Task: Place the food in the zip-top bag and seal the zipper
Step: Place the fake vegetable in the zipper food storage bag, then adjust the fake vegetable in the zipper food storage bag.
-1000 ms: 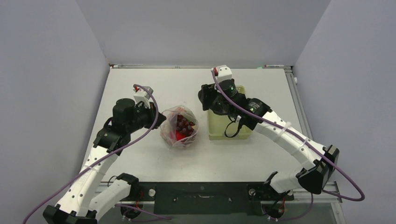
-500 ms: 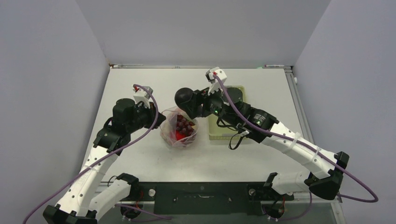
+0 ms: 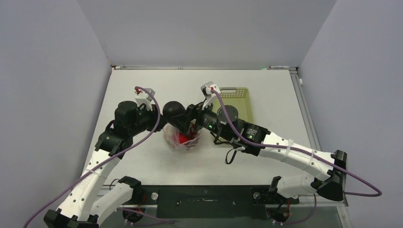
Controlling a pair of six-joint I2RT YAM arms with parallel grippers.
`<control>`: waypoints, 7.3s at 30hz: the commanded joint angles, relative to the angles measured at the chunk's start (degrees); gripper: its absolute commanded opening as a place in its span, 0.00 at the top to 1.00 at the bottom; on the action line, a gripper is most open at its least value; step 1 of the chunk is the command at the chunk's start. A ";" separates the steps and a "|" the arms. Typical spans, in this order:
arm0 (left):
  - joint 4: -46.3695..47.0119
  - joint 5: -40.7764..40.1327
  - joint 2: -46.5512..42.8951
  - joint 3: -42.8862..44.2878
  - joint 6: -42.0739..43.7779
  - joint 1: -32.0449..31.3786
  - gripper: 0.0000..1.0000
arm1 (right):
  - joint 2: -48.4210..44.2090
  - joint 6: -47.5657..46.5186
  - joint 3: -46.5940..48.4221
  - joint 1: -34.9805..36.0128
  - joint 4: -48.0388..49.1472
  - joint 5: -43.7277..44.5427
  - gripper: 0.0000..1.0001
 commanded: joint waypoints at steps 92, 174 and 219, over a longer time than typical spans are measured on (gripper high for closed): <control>1.63 6.97 -1.26 6.09 -5.68 -1.13 1.00 | -0.36 -12.22 10.01 -1.14 -20.71 16.42 0.02; -17.21 12.83 -2.24 12.48 13.48 -23.86 0.86 | -12.50 -65.17 -1.29 7.48 -28.79 -16.00 0.95; -15.52 8.87 -9.35 8.25 5.69 -23.81 0.52 | 1.48 -43.23 20.96 7.93 -48.86 -2.99 0.95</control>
